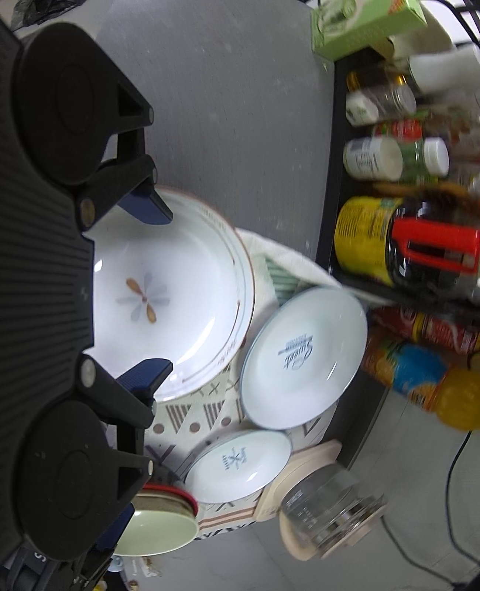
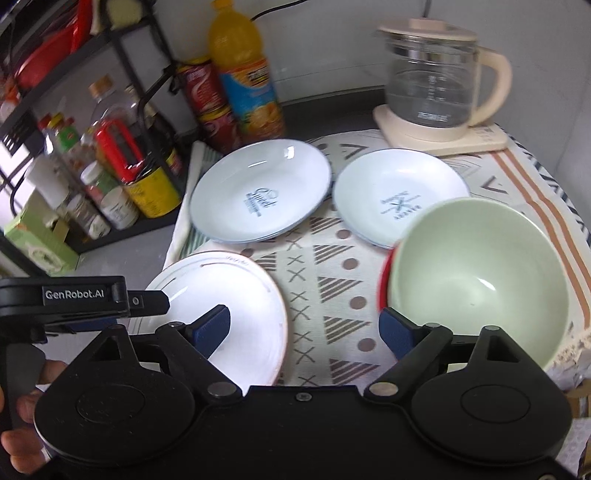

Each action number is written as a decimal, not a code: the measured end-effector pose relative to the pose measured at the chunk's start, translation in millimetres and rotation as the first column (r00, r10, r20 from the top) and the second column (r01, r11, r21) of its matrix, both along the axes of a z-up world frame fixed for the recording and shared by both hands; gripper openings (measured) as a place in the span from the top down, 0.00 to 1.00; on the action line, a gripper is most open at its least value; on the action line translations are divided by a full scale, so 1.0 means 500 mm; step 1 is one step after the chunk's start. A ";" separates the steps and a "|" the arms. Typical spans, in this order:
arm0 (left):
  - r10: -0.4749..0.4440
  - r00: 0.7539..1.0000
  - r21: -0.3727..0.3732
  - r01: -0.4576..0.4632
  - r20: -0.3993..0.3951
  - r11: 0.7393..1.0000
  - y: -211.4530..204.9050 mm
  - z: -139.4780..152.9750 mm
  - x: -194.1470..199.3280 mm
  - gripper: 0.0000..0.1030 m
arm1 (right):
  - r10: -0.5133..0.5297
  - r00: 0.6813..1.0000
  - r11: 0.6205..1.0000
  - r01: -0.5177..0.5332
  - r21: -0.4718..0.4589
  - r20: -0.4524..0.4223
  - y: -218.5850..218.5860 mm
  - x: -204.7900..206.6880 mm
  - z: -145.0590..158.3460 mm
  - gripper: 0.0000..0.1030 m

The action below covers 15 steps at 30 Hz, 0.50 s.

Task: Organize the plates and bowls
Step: 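Move both grippers toward the white flower-pattern plate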

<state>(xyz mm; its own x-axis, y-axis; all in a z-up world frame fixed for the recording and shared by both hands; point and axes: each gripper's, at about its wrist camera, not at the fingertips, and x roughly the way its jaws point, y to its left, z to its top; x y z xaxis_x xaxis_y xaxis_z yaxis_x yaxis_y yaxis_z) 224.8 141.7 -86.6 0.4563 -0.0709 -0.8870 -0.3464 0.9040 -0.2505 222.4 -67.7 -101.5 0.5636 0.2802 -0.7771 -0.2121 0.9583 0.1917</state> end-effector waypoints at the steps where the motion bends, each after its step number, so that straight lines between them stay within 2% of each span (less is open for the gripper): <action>1: 0.010 1.000 0.002 -0.010 -0.001 1.000 0.008 0.000 -0.004 0.25 | 0.013 1.000 1.000 -0.013 -0.003 0.000 0.009 0.003 0.000 0.15; 15: 0.136 0.991 0.031 -0.135 -0.018 0.990 0.090 -0.007 -0.047 0.25 | 0.147 0.989 0.988 -0.148 -0.034 -0.024 0.113 0.038 -0.015 0.12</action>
<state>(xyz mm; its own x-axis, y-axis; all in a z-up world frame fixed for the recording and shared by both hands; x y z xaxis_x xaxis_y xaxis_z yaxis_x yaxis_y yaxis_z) 201.3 186.8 -90.1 0.4418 0.0168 -0.8970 -0.4708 0.8555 -0.2158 241.4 -11.2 -109.0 0.5012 0.3307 -0.7997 -0.3481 0.9231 0.1636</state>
